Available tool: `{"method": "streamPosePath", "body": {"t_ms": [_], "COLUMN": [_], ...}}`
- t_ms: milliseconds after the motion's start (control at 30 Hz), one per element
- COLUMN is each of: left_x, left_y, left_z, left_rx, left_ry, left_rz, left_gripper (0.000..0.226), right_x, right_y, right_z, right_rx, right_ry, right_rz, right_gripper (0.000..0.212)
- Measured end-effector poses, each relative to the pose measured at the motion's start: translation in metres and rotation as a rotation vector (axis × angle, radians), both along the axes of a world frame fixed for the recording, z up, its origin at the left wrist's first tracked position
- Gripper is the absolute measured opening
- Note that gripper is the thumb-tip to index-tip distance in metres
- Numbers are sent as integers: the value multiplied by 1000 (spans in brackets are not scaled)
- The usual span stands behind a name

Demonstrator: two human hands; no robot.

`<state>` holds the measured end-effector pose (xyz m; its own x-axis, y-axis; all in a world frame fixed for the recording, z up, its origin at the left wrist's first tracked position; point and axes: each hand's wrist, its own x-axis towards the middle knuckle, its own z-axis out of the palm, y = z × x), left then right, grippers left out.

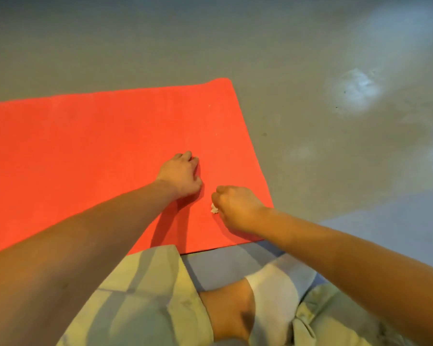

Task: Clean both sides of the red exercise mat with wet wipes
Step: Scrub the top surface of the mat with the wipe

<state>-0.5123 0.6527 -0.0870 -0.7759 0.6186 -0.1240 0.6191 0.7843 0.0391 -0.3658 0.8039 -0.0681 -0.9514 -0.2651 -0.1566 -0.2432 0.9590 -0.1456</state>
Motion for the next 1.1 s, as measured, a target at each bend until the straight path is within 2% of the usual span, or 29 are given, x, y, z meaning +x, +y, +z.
{"method": "streamPosePath", "body": {"t_ms": [100, 167, 233, 300, 433, 533, 633, 767, 867, 967, 1033, 1100], "left_x": [19, 27, 33, 38, 44, 46, 46, 44, 36, 26, 21, 17], "left_y": [-7, -8, -9, -8, -2, -1, -1, 5, 11, 16, 20, 24], "left_z": [12, 20, 27, 30, 30, 29, 26, 30, 37, 39, 36, 32], "left_rx": [-83, -160, -233, -255, -163, -110, -122, -244, -268, -204, -182, -176], "left_ry": [-99, -161, -240, -285, -259, -268, -291, -283, -280, -265, -252, -229], "left_rz": [-12, -16, -9, 5, 50, 48, 41, 14, 30, 47, 55, 53], "left_gripper": [68, 87, 111, 125, 118, 126, 129, 122, 102, 85, 91, 106], "right_x": [-25, -36, -32, -16, 37, 66, 55, 16, 4, 28, 55, 72], "right_y": [3, 1, -3, -7, -1, 8, 13, 13, 14, 13, 15, 19], "right_z": [4, 4, 2, -1, -12, -12, -8, -12, -11, -13, -19, -24], "right_rx": [-1, 8, 21, 3, -62, -76, -107, -60, -60, -60, -68, -77], "right_ry": [30, 60, 70, 72, 21, -42, -61, 37, 51, 56, 73, 84], "right_rz": [-122, -194, -211, -186, -62, 5, 2, -88, -180, -103, 6, 68], "right_gripper": [11, 16, 21, 20, 11, 12, 11, 8, 12, 10, 7, 9]}}
